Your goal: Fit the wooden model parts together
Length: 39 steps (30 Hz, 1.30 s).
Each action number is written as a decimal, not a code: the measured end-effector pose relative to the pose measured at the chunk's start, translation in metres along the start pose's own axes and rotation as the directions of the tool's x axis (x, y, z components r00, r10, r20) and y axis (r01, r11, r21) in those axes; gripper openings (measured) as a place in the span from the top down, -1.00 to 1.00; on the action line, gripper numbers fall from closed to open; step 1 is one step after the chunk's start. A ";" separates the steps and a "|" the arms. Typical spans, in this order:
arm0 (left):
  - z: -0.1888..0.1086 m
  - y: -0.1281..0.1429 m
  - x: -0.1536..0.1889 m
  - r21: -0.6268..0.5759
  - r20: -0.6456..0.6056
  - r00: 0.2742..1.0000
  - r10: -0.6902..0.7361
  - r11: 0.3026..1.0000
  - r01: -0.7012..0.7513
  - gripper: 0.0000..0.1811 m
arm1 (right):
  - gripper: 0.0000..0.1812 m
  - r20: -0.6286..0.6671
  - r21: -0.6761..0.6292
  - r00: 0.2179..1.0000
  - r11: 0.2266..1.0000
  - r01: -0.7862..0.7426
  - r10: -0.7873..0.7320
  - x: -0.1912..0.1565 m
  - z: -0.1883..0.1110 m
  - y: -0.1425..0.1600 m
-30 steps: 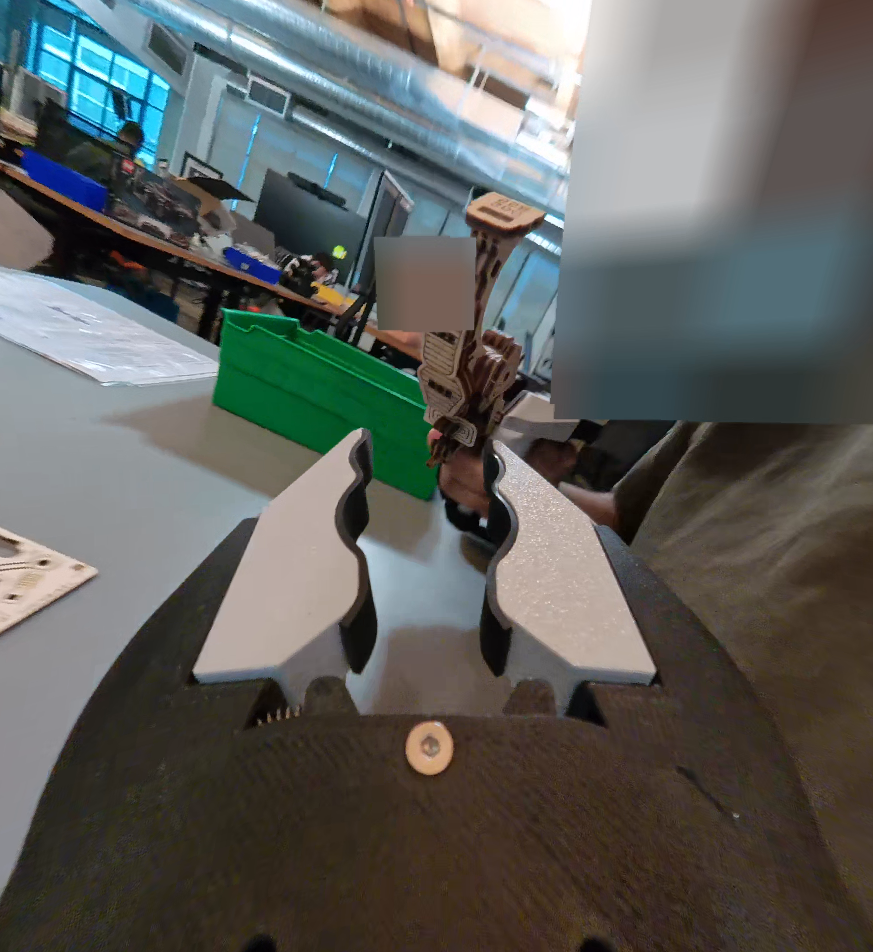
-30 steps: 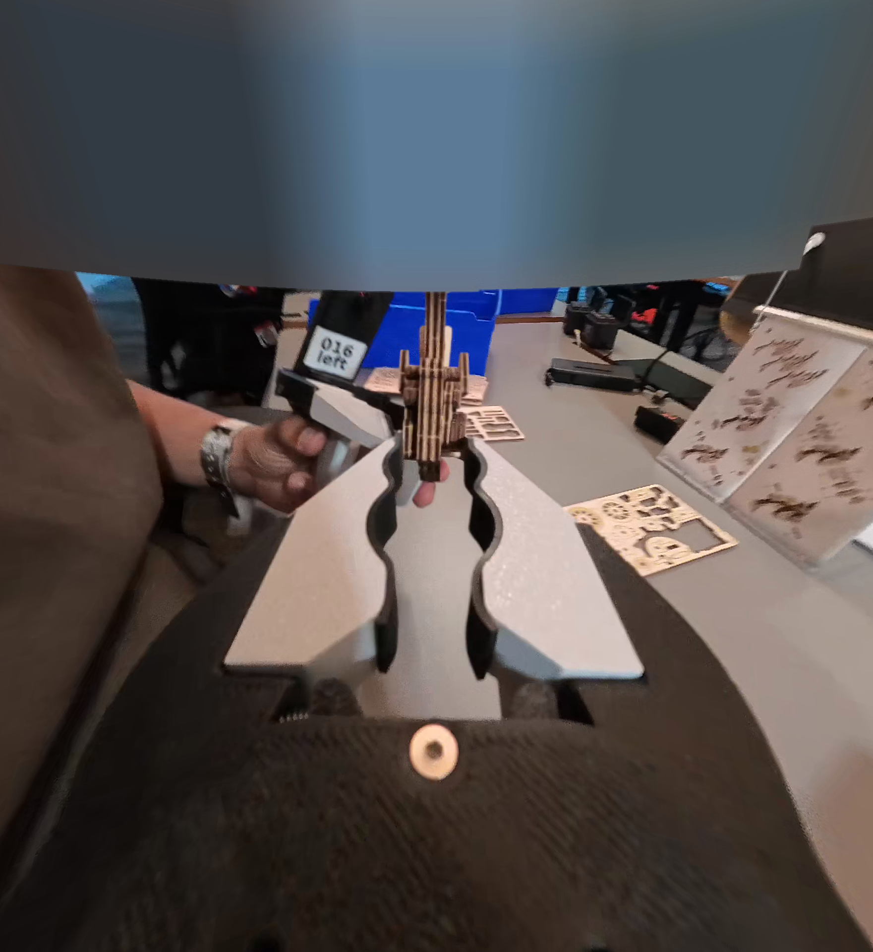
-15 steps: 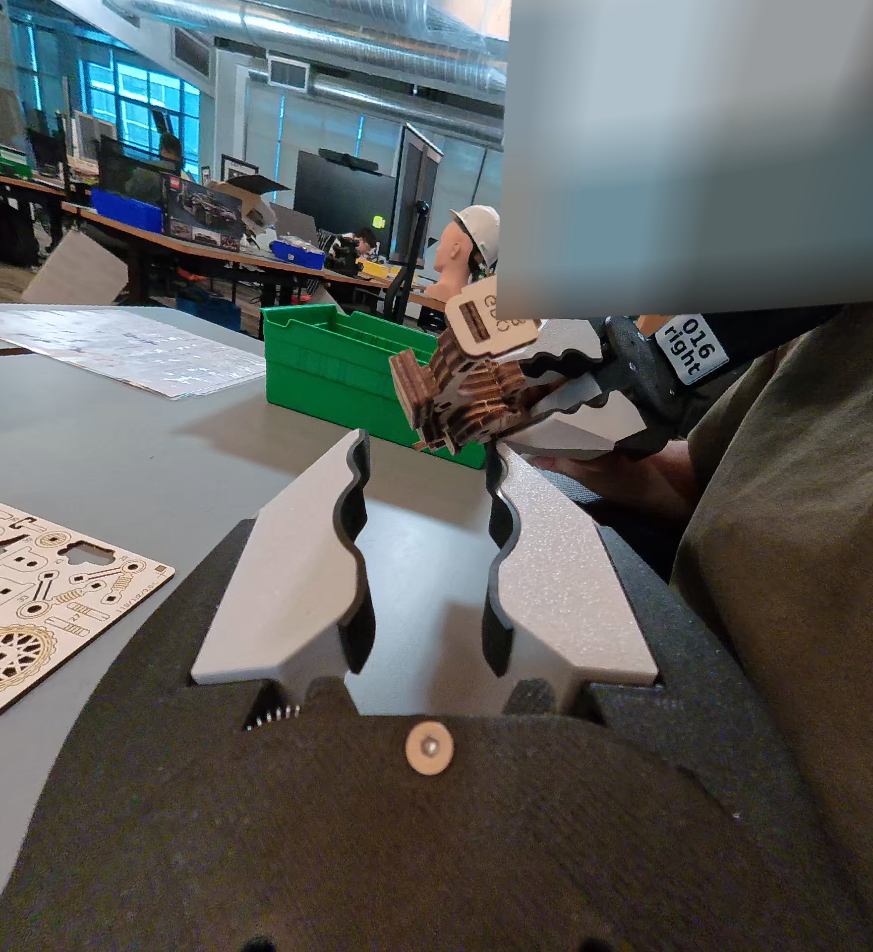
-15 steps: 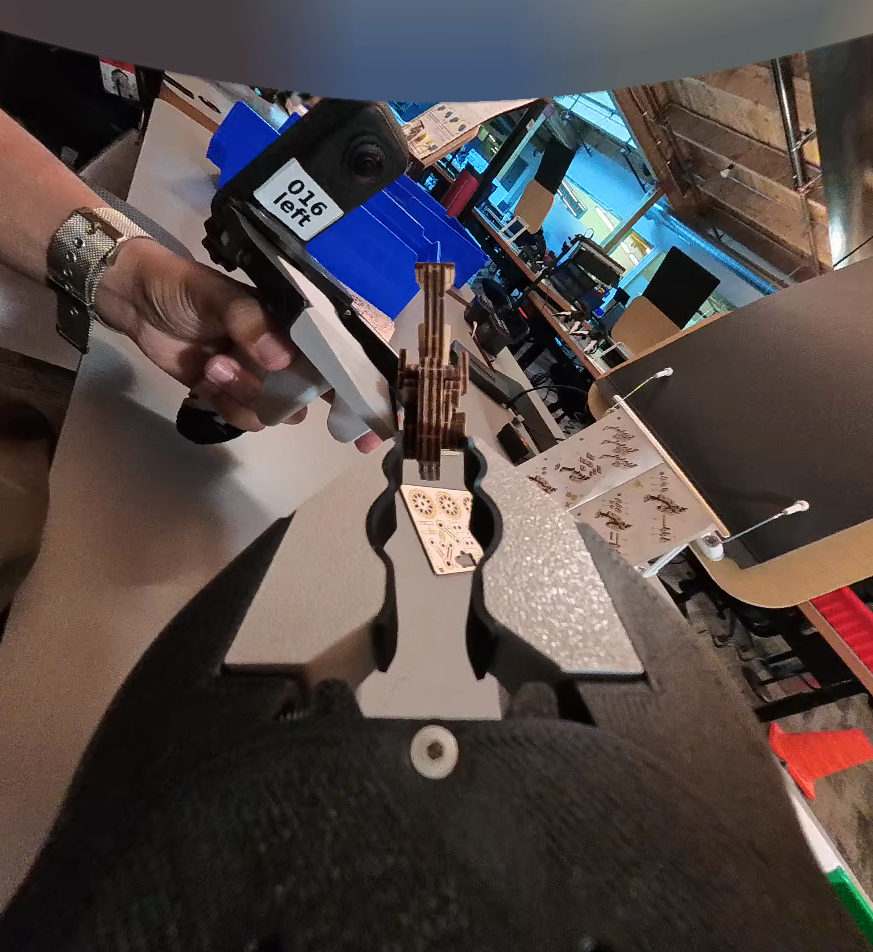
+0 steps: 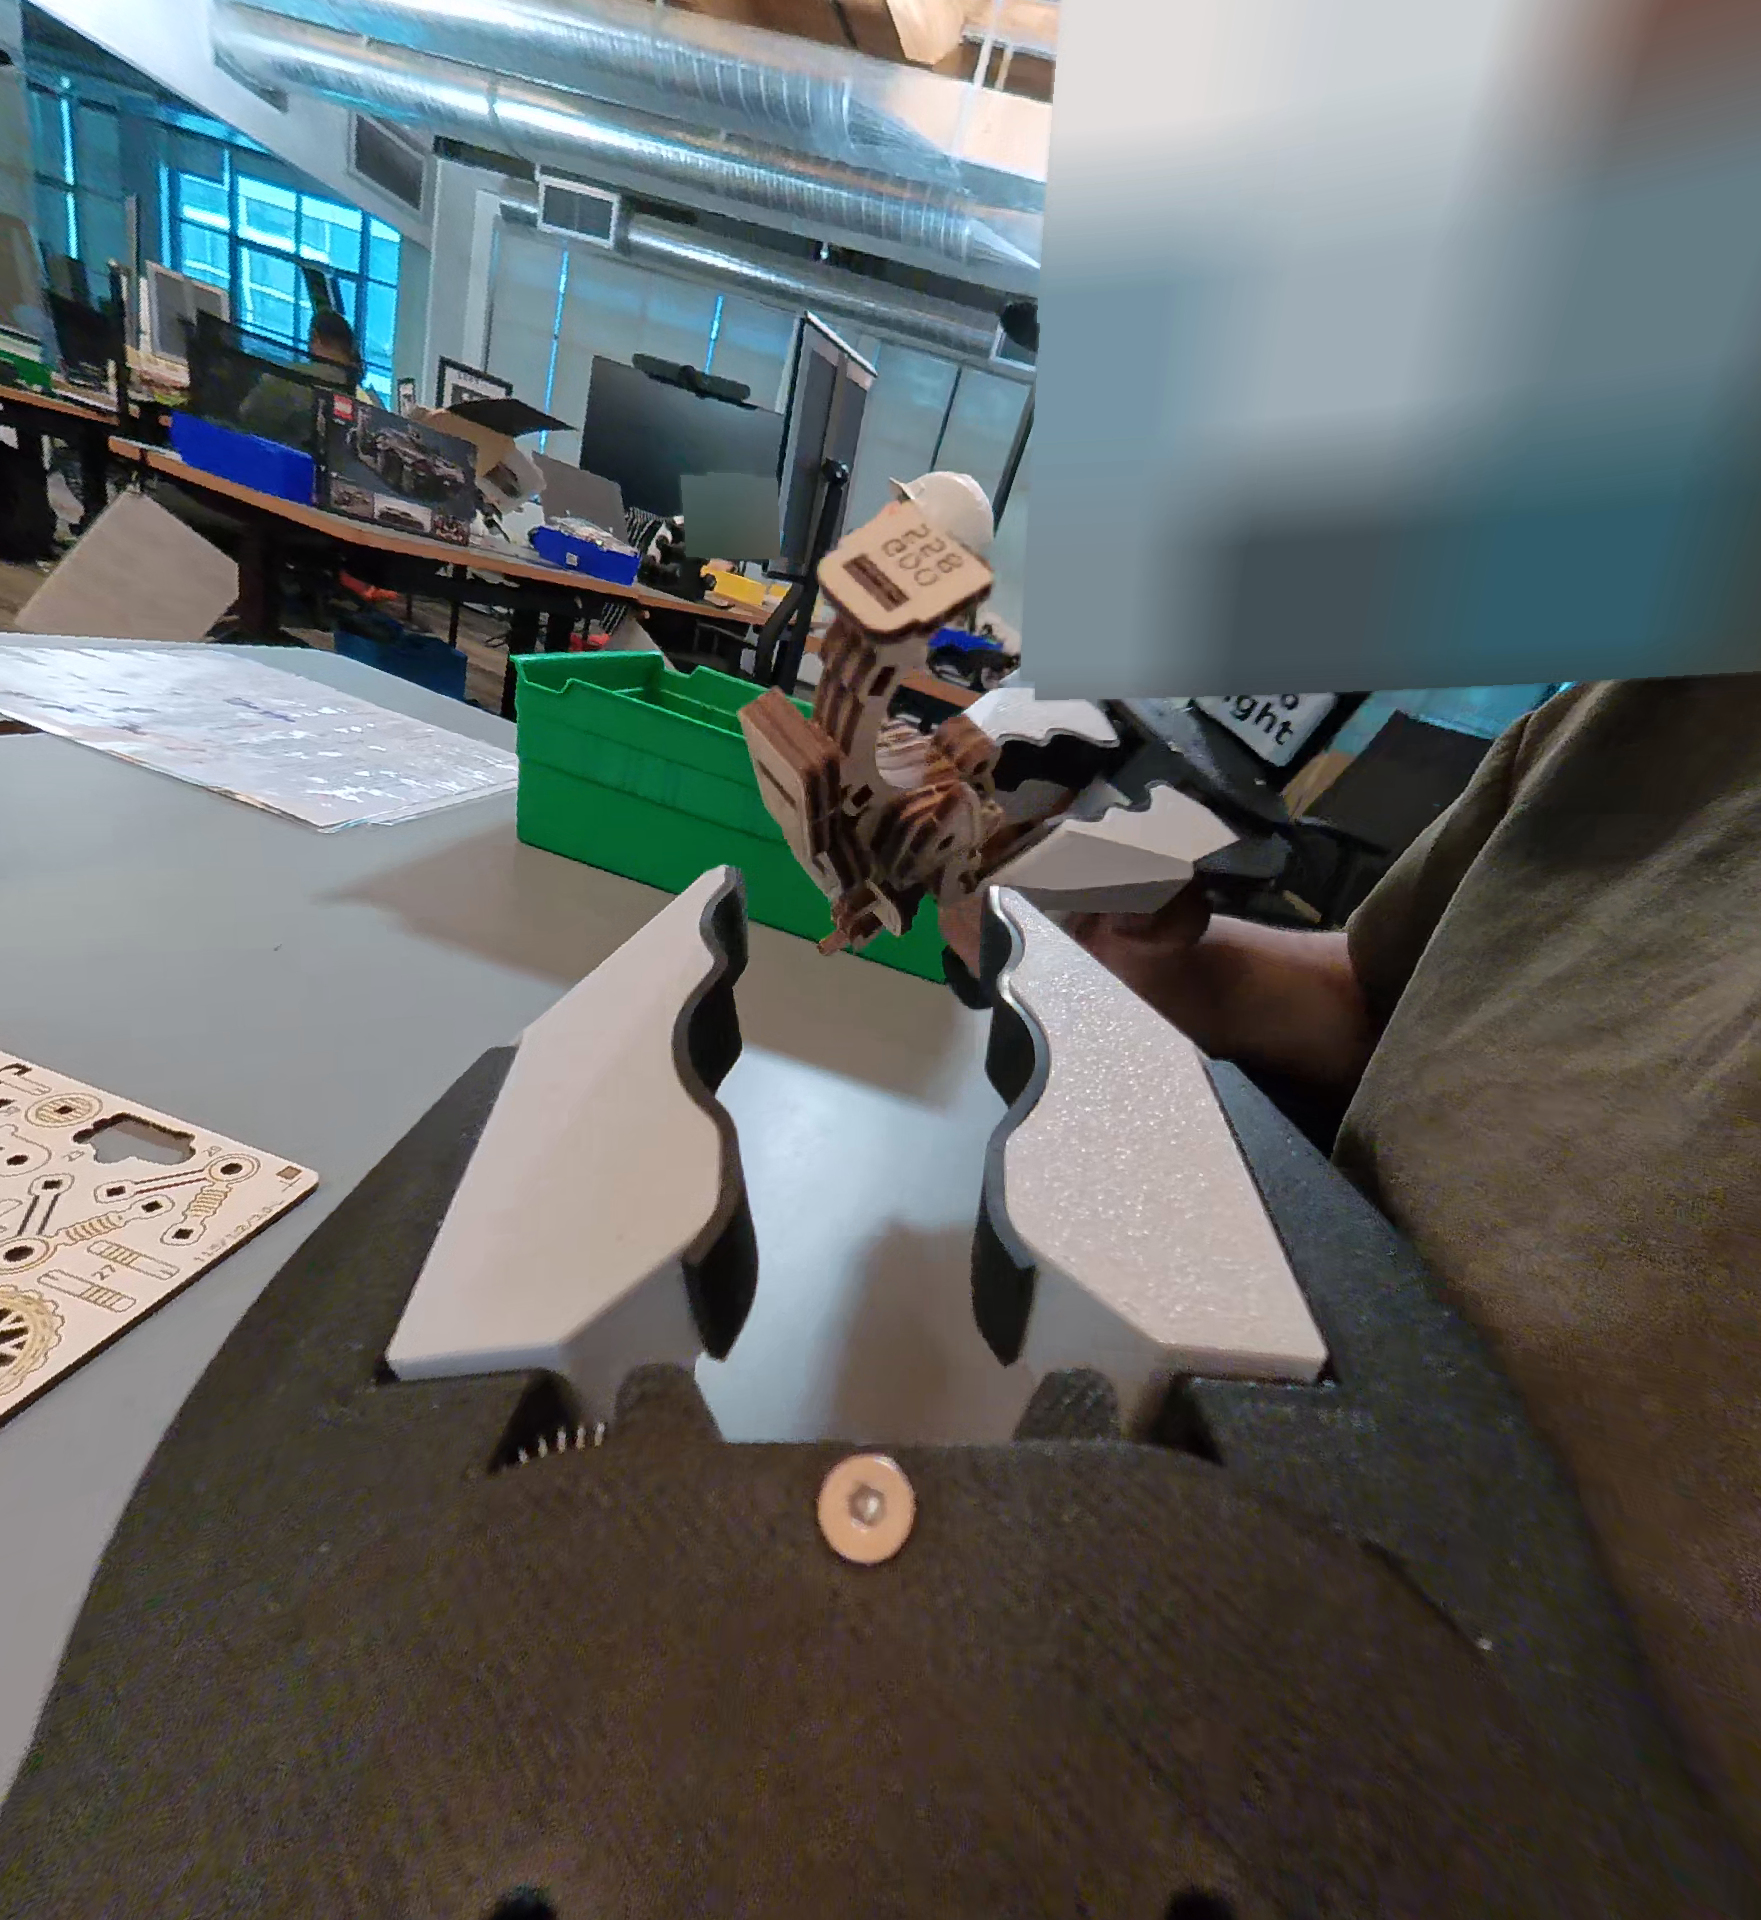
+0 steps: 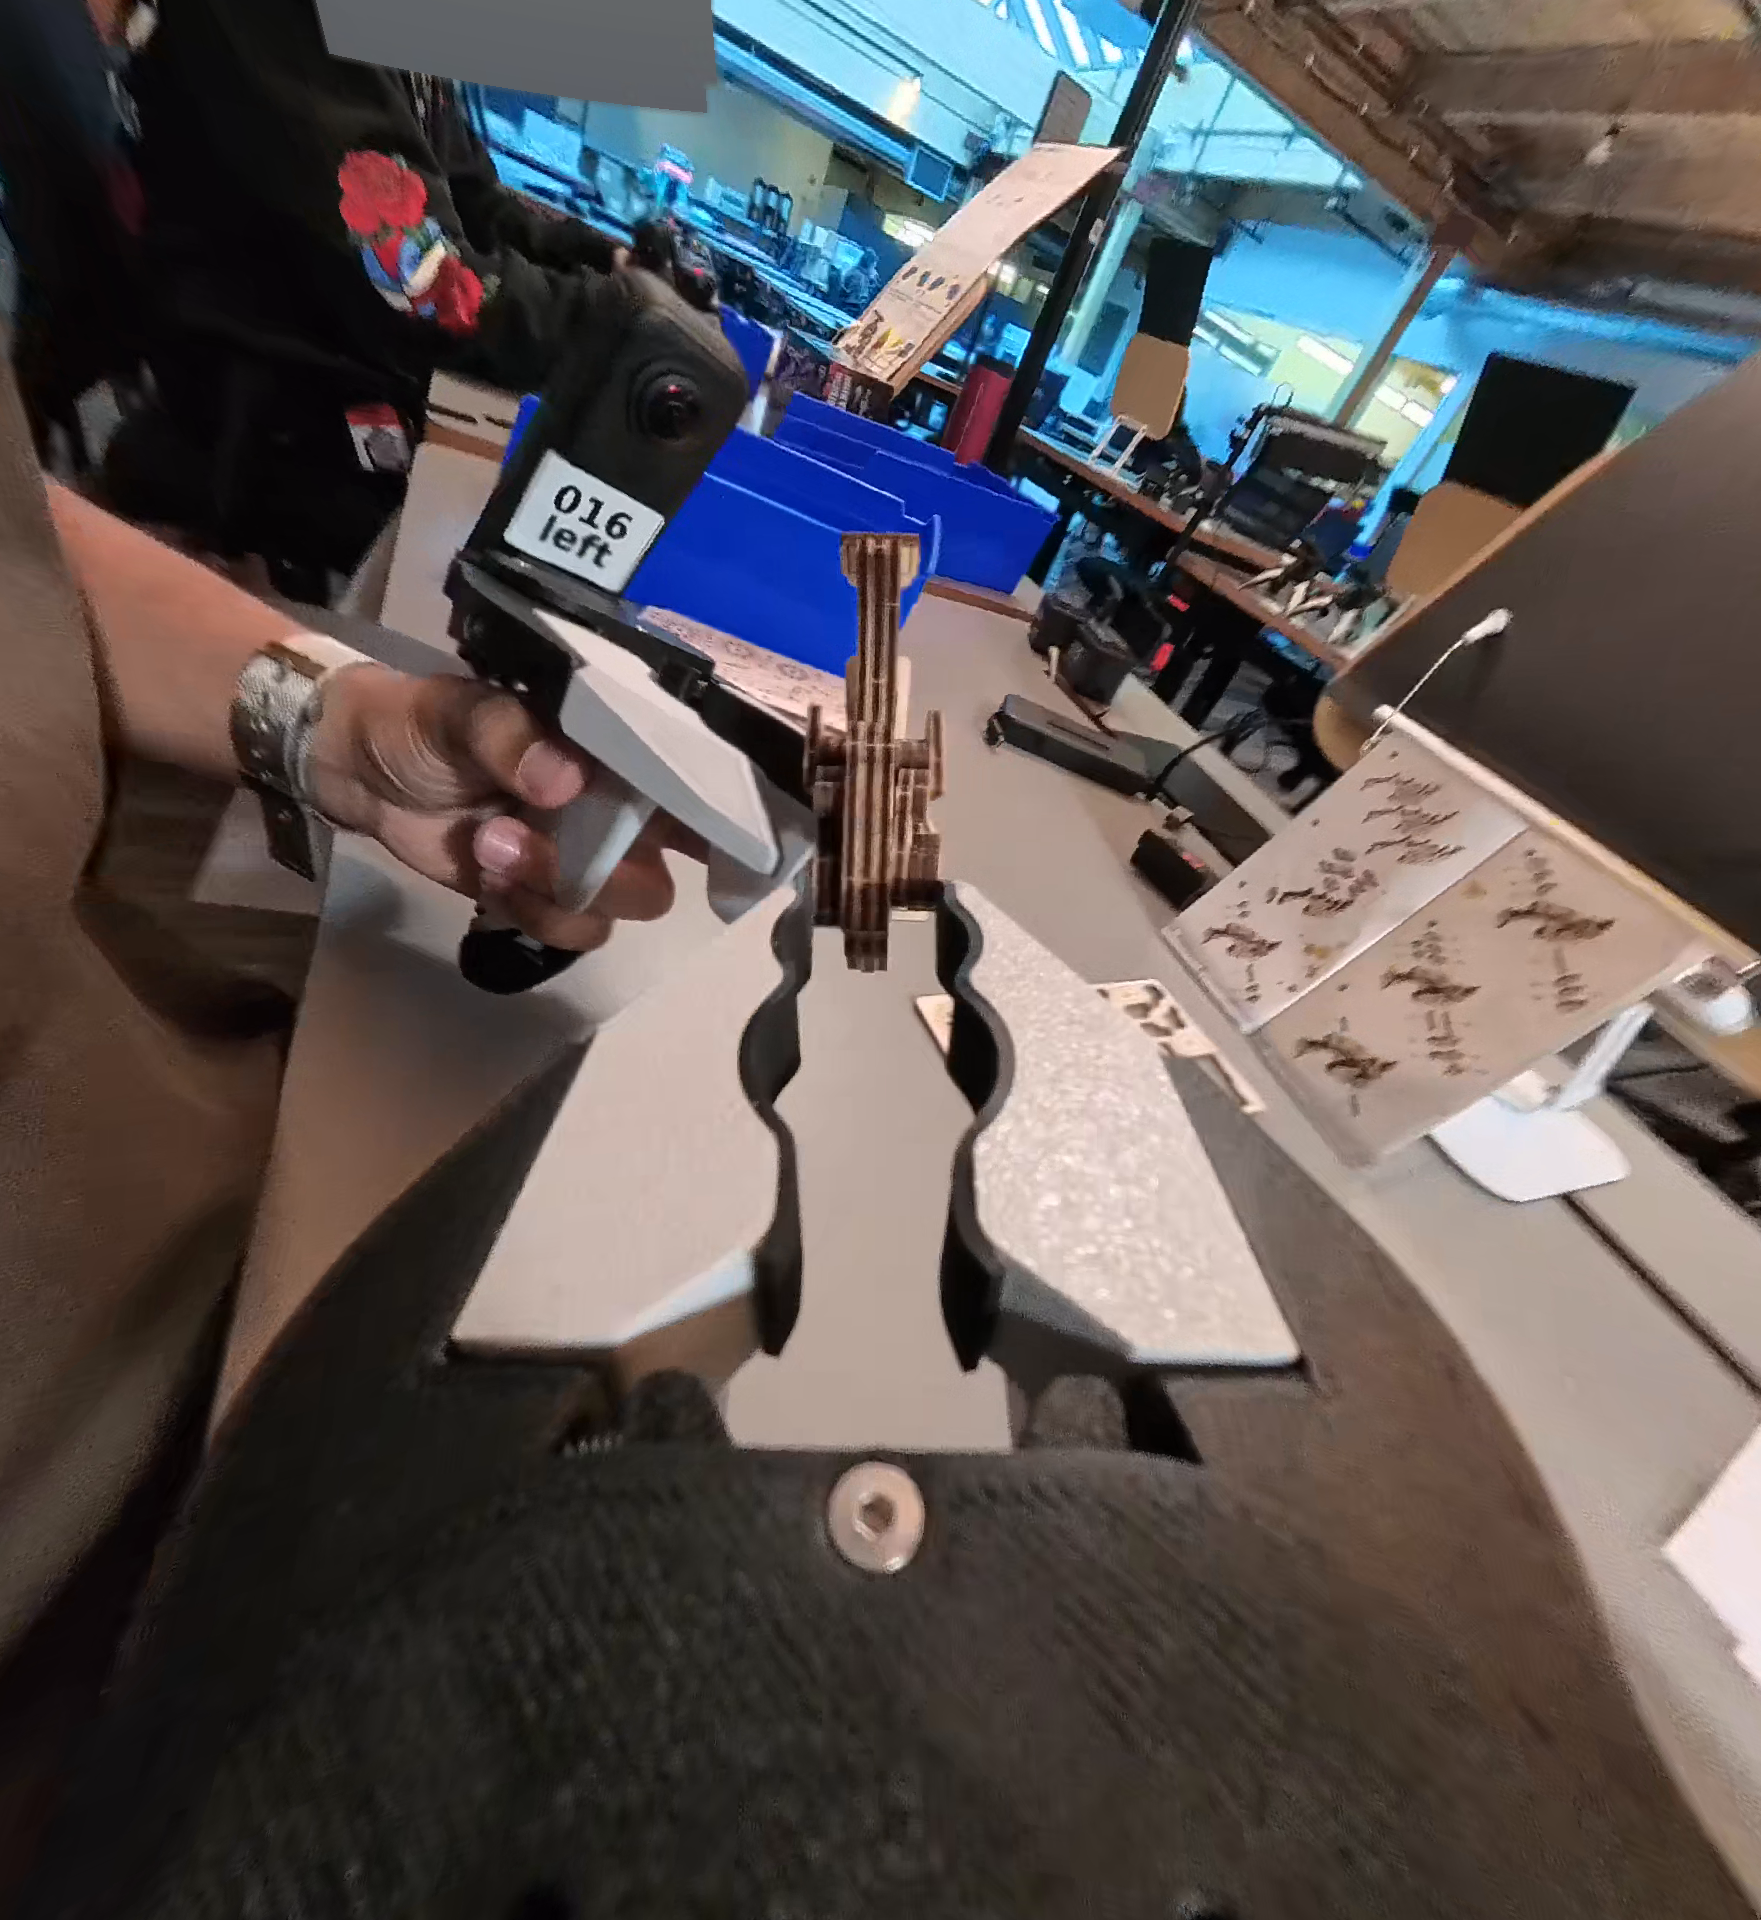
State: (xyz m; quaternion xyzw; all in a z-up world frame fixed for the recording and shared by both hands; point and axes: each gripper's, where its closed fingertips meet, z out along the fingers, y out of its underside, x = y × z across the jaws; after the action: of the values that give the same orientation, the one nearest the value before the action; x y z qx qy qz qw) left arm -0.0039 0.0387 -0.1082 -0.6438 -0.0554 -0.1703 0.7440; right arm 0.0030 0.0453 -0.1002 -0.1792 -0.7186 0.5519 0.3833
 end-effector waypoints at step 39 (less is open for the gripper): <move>-0.005 -0.011 0.011 0.078 -0.086 0.996 -0.026 0.996 0.032 0.70 | 0.76 0.261 0.081 0.831 0.846 -0.526 0.491 -0.005 0.000 -0.006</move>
State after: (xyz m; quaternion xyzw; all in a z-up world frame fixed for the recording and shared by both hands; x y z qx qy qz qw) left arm 0.0025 0.0306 -0.0949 -0.6051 -0.0399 -0.2059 0.7680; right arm 0.0068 0.0400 -0.0960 -0.2699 -0.6407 0.7033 0.1486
